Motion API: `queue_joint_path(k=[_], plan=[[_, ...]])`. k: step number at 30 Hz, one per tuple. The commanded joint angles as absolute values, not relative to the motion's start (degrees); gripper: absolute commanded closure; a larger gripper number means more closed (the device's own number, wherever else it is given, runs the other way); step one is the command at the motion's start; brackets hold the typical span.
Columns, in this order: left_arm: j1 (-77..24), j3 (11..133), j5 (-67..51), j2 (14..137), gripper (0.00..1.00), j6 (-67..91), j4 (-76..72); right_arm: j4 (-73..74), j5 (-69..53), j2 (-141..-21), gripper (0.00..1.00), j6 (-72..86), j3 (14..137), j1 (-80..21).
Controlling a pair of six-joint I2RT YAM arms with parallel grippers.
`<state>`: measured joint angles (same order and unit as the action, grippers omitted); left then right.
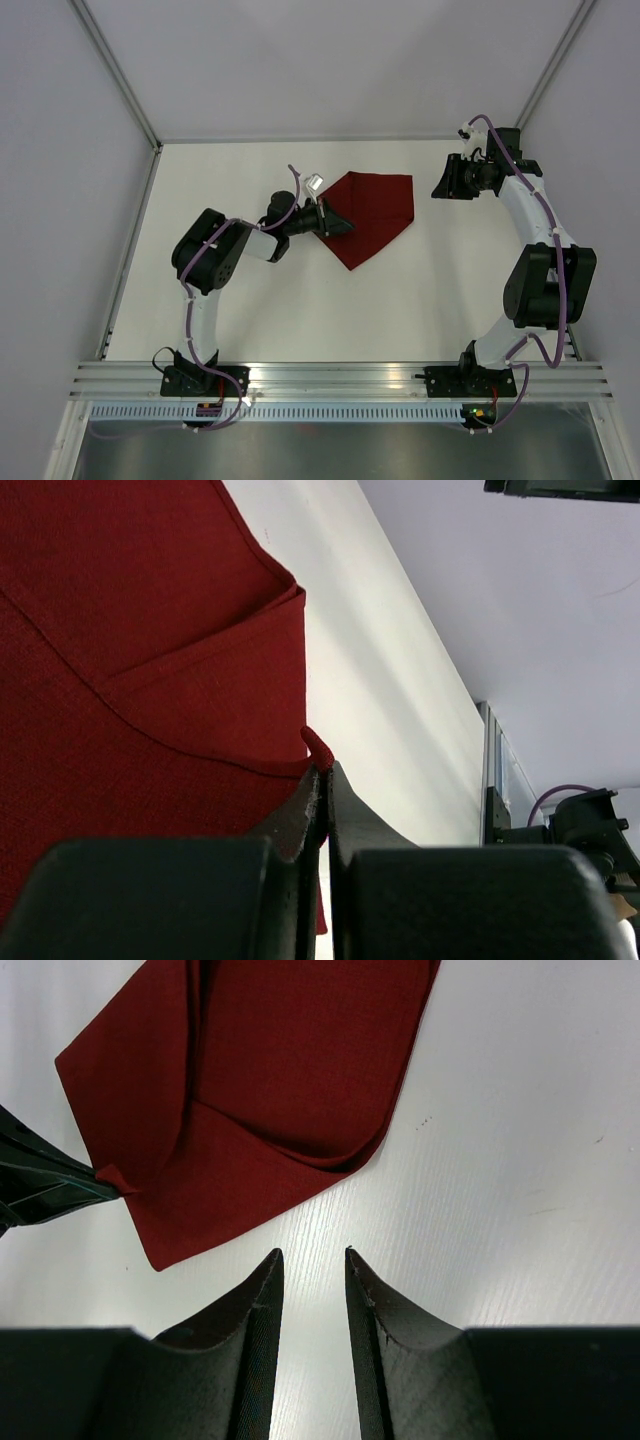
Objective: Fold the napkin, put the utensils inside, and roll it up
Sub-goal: Fold the napkin at the center of the board.
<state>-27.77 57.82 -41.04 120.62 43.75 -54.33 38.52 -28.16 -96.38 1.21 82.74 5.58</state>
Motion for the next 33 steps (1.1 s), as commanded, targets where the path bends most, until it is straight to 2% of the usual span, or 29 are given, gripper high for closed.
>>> queue_joint_path(k=[1,33], plan=[[-28.30,56.60,-43.59,119.97,0.98,40.34,-59.15,37.88,-28.74,-94.31,0.63,1.05,82.53,5.62],[-29.18,54.05,-45.88,119.00,0.96,35.33,-55.02,37.53,-27.86,-95.01,0.63,1.14,82.44,5.27]])
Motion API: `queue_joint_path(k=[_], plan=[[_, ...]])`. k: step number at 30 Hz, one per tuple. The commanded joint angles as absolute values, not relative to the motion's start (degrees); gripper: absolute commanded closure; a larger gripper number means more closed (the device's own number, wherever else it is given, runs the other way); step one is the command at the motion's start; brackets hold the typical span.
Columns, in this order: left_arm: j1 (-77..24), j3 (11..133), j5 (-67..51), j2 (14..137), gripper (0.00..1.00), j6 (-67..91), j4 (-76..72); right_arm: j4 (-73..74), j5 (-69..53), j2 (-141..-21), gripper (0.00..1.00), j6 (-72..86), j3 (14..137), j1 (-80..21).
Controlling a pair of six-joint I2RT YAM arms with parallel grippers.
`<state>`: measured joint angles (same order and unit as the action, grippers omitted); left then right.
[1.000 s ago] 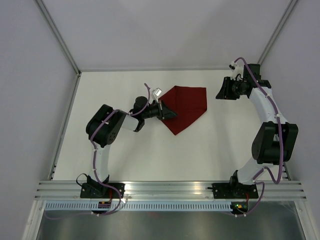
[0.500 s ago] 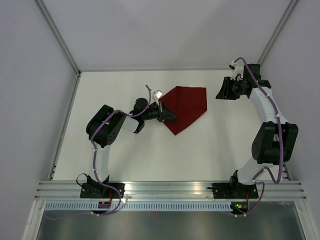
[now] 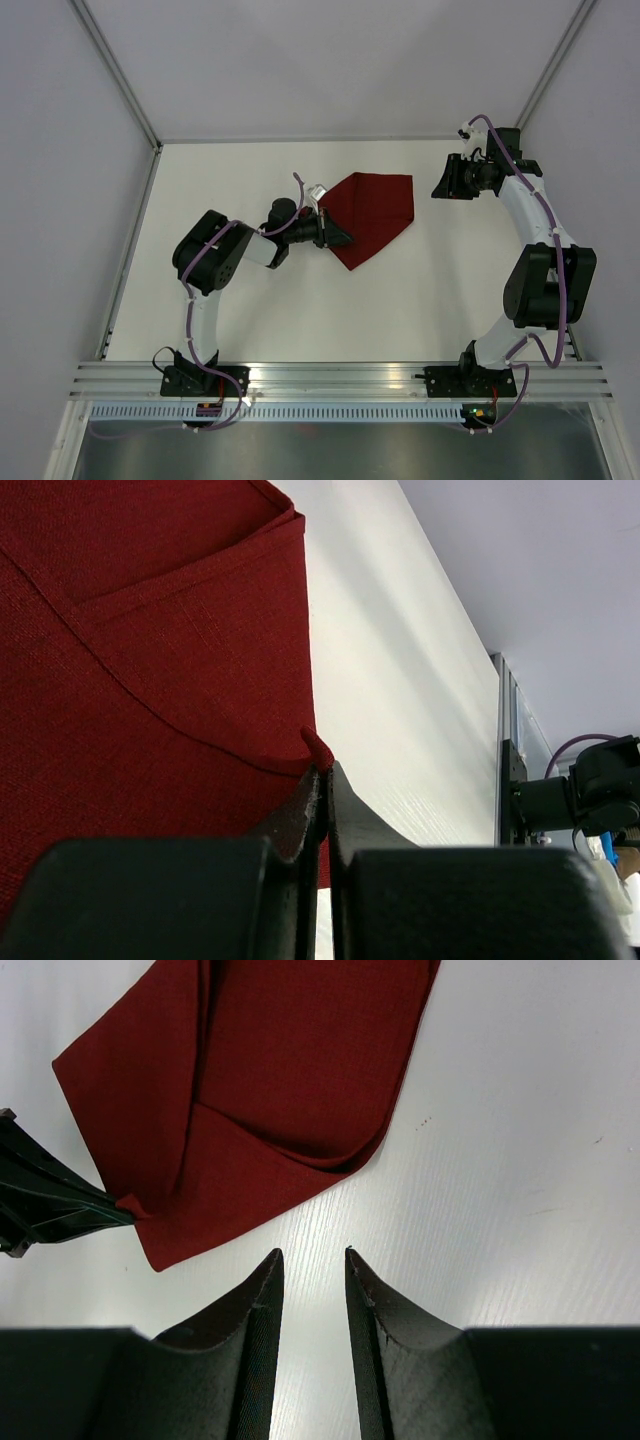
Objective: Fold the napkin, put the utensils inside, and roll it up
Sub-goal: Fold the napkin at the center of the board.
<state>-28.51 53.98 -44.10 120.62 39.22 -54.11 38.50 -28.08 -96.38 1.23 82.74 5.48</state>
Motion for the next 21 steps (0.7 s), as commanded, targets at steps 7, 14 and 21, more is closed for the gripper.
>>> queue_joint_path(k=[7,14,21], plan=[[-29.44,54.05,-45.26,119.01,0.85,34.98,-54.58,37.62,-27.77,-94.92,0.63,1.05,82.35,5.19],[-29.53,53.79,-45.00,118.21,0.81,34.81,-55.28,37.44,-27.42,-94.83,0.63,0.88,82.27,5.19],[-29.62,53.09,-45.44,117.77,0.74,34.81,-55.81,37.44,-27.42,-94.92,0.63,0.97,82.27,5.19]])
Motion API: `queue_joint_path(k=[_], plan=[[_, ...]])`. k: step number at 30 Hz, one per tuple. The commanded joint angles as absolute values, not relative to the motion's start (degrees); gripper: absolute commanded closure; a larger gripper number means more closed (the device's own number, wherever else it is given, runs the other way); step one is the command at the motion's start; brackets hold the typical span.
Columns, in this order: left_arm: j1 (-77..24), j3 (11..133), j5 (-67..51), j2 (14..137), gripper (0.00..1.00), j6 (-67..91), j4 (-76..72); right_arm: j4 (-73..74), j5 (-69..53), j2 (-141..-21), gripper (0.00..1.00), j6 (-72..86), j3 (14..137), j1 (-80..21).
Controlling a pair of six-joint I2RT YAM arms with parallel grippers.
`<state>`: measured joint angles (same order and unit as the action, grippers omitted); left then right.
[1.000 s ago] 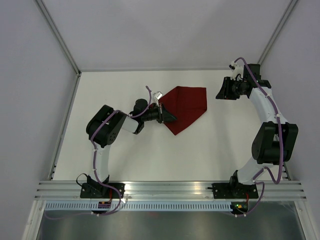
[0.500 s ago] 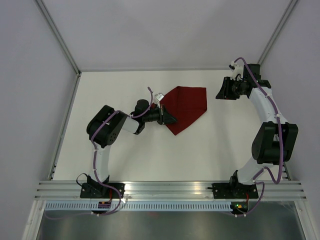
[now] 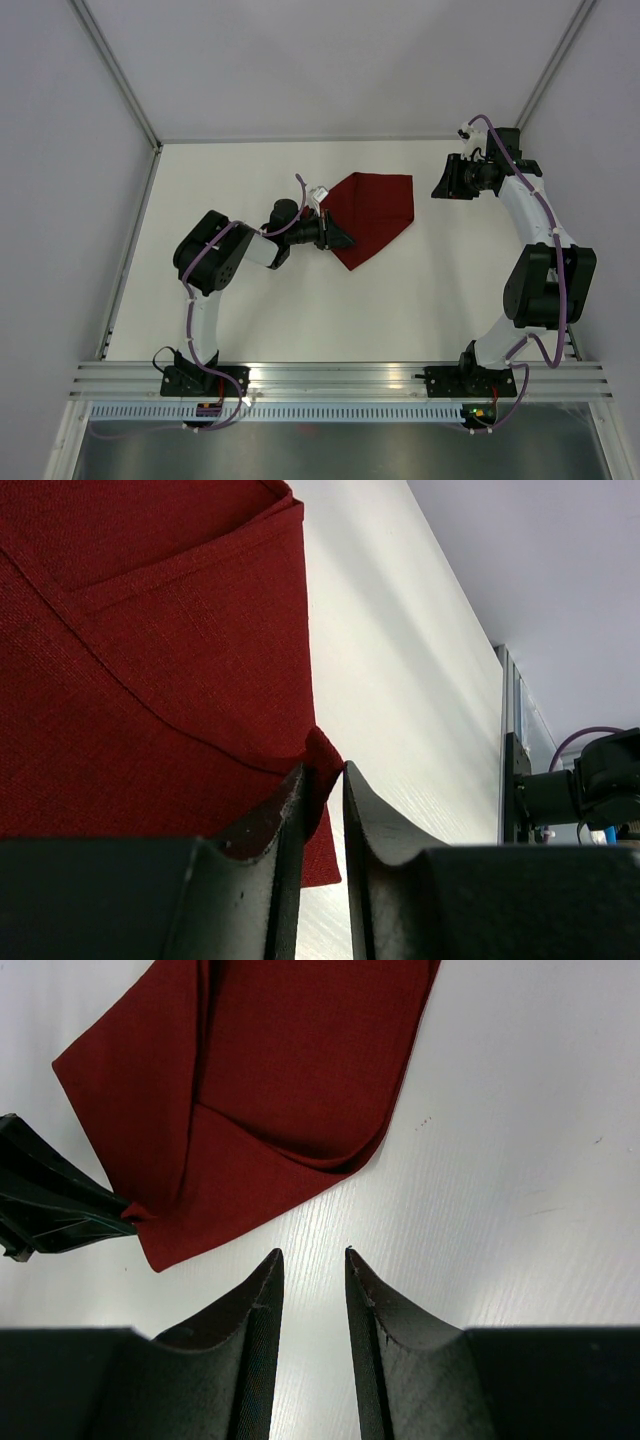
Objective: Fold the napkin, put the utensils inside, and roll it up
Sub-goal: Fold the napkin at the center of the board.
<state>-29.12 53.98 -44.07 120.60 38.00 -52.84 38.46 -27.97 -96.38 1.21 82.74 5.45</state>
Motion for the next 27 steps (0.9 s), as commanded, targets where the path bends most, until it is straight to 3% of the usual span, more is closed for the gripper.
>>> queue_joint_path(k=[1,12,27], plan=[[-29.62,52.91,-45.53,117.77,0.74,34.89,-55.98,37.44,-27.42,-94.92,0.63,0.97,82.27,5.19],[-29.62,51.50,-45.97,116.98,0.69,34.37,-55.73,37.35,-27.42,-95.19,0.63,1.14,82.18,5.19],[-29.62,51.50,-46.58,115.49,0.74,32.96,-53.44,37.35,-27.25,-95.01,0.63,1.05,82.27,5.18]])
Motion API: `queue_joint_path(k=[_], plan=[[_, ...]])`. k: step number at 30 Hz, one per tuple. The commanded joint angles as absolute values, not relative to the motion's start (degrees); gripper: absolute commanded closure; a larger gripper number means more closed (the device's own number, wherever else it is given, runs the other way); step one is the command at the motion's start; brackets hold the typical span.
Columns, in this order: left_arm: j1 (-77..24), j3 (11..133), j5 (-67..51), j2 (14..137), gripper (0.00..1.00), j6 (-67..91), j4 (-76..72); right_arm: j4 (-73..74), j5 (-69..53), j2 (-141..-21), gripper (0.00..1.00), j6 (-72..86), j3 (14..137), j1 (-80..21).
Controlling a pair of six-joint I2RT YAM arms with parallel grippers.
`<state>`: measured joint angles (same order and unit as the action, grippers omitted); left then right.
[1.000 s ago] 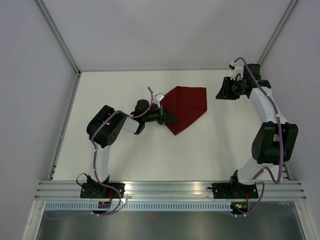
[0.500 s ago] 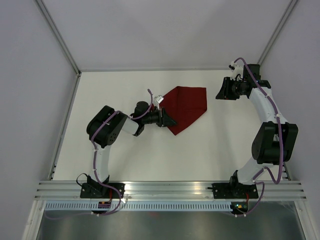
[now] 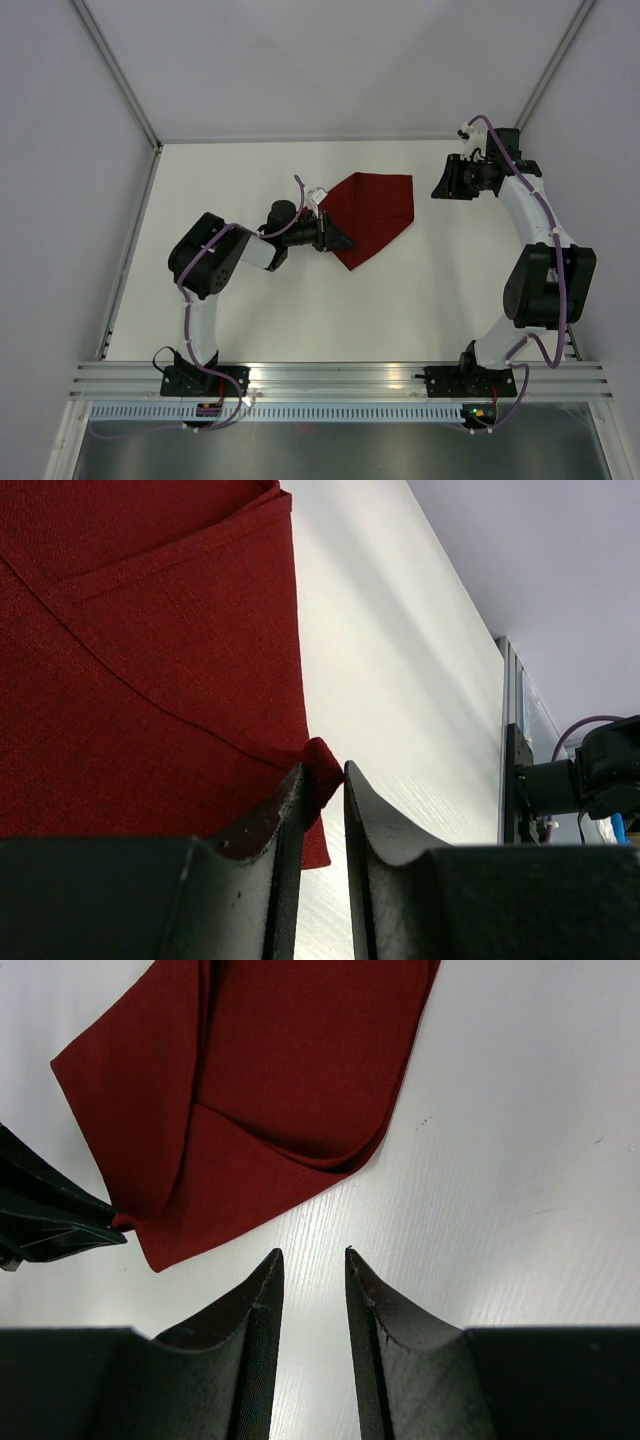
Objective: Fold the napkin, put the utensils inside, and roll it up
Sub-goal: Fold the napkin at the center of the board.
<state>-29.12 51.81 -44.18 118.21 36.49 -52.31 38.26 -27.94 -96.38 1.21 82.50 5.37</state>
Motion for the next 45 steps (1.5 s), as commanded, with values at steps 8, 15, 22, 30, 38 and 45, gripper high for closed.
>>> queue_joint_path(k=[8,15,22,30,38,45], plan=[[-29.62,50.45,-47.20,114.35,0.76,31.99,-52.13,37.35,-27.33,-94.75,0.63,0.97,82.26,5.10],[-29.79,50.19,-47.11,113.82,0.59,31.29,-51.24,37.44,-27.42,-94.48,0.63,0.97,82.27,5.10],[-29.88,50.27,-47.02,111.80,0.48,31.20,-50.72,37.35,-27.42,-94.39,0.63,0.97,82.27,5.18],[-29.27,50.98,-42.47,98.91,0.39,31.82,-47.30,37.09,-22.69,-93.43,0.62,0.53,83.67,0.81],[-22.78,60.89,-8.49,79.99,0.30,33.48,-11.32,34.55,-7.66,-98.08,0.63,-1.76,86.84,-18.96],[-18.90,71.09,5.44,72.08,0.25,35.60,3.15,30.68,5.35,-107.99,0.61,-2.55,89.03,-37.07]])
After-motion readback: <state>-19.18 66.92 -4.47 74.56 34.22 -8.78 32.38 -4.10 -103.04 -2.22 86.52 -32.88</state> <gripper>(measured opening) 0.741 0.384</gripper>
